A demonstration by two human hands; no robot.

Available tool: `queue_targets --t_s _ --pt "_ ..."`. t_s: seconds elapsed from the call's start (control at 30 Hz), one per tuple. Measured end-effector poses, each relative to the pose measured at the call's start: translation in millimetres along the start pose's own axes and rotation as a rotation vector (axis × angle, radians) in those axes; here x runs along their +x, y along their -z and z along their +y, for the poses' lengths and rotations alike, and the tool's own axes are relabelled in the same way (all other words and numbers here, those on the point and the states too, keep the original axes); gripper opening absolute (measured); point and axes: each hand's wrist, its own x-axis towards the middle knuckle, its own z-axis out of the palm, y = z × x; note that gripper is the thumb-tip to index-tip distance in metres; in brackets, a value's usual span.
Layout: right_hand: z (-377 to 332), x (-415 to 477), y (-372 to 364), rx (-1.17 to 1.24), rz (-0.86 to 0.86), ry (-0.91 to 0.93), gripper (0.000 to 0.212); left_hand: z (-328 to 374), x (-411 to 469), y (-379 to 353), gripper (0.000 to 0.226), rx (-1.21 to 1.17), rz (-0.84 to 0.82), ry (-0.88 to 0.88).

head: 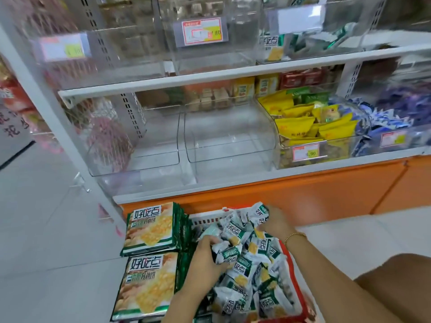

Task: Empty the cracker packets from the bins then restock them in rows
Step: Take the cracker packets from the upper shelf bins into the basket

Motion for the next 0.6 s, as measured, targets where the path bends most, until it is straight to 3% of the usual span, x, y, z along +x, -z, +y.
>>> queue_targets --t_s 0.17,0.27,0.37,0.47,0.5,0.53,0.6 --pt "22.9 14.5 -9.6 -0.047 -0.044 -0.034 0.069 -12.3 2.8 5.8 0.042 0.0 -0.286 0.097" --pt "23.3 16.7 -2.0 -0.017 -0.149 -0.068 0.068 -12.1 6.9 8.6 0.043 0.108 -0.327 0.148" --pt "13.8 14.6 7.6 -0.09 -0.228 -0.024 0.068 1.7 9.3 14.2 0.05 0.156 -0.252 0.146" --pt "-6.0 1.1 22.1 -0.172 -0.285 0.044 0.064 36.5 13.3 37.1 0.026 0.159 -0.083 0.025" --pt "-15.6 -5.9 31.0 -0.175 -0.245 0.092 0.059 53.4 15.7 49.6 0.012 0.11 -0.005 -0.026" --pt "-27.1 -13.5 42.6 -0.142 -0.167 0.154 0.05 72.3 18.7 63.7 0.011 0.066 0.068 -0.076" --pt "-55.3 -34.3 73.0 0.018 0.052 0.288 0.018 112.2 26.3 94.6 0.027 -0.002 0.224 -0.198"
